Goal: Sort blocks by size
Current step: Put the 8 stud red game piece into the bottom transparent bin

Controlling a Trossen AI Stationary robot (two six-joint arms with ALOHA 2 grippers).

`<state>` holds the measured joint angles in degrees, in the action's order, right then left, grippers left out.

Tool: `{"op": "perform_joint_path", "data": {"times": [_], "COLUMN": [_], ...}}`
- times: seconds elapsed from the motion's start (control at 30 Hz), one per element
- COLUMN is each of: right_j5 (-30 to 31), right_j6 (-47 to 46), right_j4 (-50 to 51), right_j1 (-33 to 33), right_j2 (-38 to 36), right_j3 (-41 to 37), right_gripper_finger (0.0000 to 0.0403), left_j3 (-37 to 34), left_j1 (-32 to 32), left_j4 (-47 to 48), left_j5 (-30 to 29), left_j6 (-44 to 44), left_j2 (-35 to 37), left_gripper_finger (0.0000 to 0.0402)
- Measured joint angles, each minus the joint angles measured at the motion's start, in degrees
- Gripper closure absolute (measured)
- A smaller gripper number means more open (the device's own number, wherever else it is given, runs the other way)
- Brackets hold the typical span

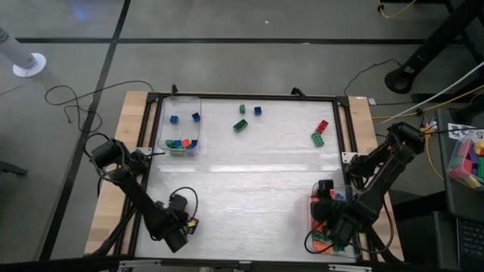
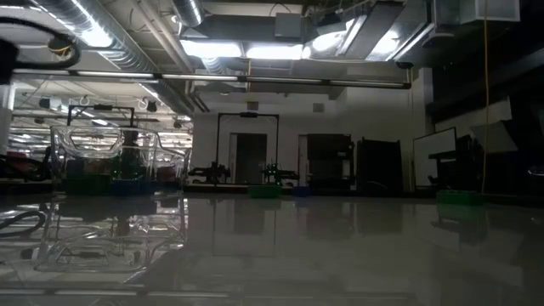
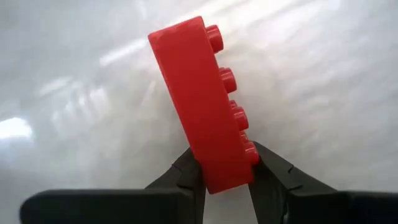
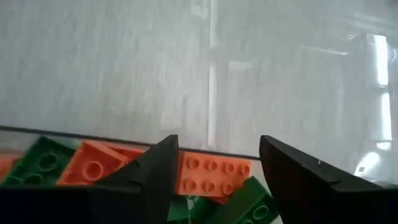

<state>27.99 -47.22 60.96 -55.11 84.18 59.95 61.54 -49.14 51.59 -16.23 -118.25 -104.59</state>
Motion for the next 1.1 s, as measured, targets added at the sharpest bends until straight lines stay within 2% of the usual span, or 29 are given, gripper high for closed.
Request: {"op": "perform_joint_path", "data": {"times": [0.2,0.3,0.4,0.47,0.57,0.73,0.87,1.0,1.1], "right_j5": [0.1,3.9,10.8,11.8,10.4,2.9,-2.5,-4.1,-9.1], "right_j6": [0.8,3.6,10.2,15.2,21.1,30.7,34.8,39.0,42.3], "right_j4": [1.2,0.5,-3.8,-8.5,-16.6,-26.8,-31.7,-35.9,-39.7], "right_j1": [0.0,0.0,0.3,1.4,4.5,10.7,15.9,20.6,23.9], "right_j2": [0.0,0.0,0.0,0.0,0.0,0.0,0.0,0.0,0.0], "right_j3": [3.8,5.2,5.3,5.3,5.3,5.3,5.3,5.3,5.3], "right_gripper_finger": [0.0178,0.0178,0.0178,0.0178,0.0178,0.0178,0.0178,0.0178,0.0178], "left_j3": [0.1,0.2,0.2,0.2,0.3,0.3,0.4,0.4,0.4], "left_j1": [1.2,2.9,6.0,8.1,11.2,15.2,16.6,17.2,17.5], "left_j4": [-5.3,-12.9,-23.2,-30.9,-41.9,-53.9,-58.8,-61.1,-61.4], "left_j5": [-15.4,-21.3,-25.1,-25.5,-25.1,-24.0,-21.5,-19.9,-19.9], "left_j6": [5.1,15.6,33.0,46.3,64.7,88.5,99.0,105.6,108.5], "left_j2": [-0.2,-0.2,-0.1,-0.1,0.0,0.0,0.0,0.0,0.1], "left_gripper_finger": [0.0322,0.0325,0.0325,0.0320,0.0316,0.0322,0.0319,0.0314,0.0317]}}
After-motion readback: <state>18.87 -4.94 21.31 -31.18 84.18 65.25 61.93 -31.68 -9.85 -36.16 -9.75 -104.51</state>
